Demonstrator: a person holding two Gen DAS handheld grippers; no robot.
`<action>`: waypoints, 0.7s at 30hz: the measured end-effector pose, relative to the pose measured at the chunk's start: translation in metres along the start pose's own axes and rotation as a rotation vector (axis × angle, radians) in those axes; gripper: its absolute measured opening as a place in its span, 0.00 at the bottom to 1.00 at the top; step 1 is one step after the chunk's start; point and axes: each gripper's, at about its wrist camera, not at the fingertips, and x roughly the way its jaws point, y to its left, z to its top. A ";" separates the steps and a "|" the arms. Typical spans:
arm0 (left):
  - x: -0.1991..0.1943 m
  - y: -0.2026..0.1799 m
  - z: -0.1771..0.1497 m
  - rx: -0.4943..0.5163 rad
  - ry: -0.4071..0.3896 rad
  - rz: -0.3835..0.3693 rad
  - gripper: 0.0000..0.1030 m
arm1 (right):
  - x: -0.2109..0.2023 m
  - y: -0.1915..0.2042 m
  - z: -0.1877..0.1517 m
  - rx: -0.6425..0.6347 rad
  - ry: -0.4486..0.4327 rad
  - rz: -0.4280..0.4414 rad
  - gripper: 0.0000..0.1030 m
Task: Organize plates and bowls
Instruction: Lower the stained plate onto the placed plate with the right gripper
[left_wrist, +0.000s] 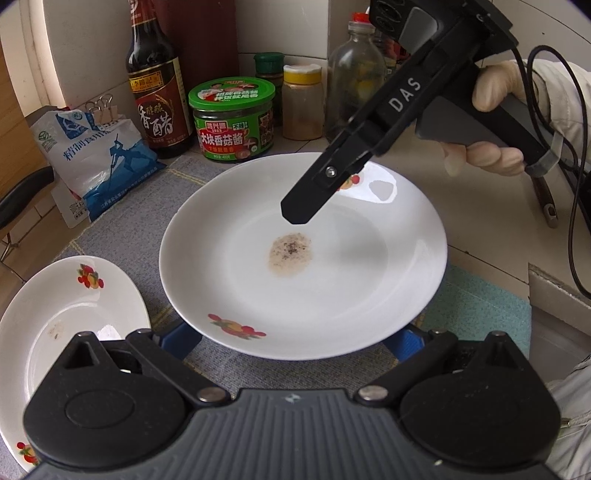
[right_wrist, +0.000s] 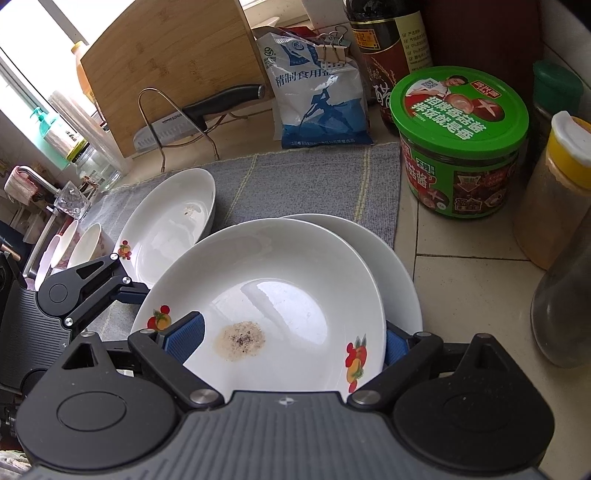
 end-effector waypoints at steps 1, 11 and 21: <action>0.000 0.000 0.000 -0.002 0.000 -0.003 0.99 | -0.001 -0.001 -0.001 0.002 0.000 -0.001 0.95; 0.002 0.002 0.001 -0.011 0.006 -0.009 0.99 | -0.013 -0.003 -0.010 0.016 -0.019 -0.010 0.95; -0.001 0.003 -0.001 -0.012 -0.021 -0.018 0.99 | -0.020 0.010 -0.014 0.012 -0.041 -0.097 0.95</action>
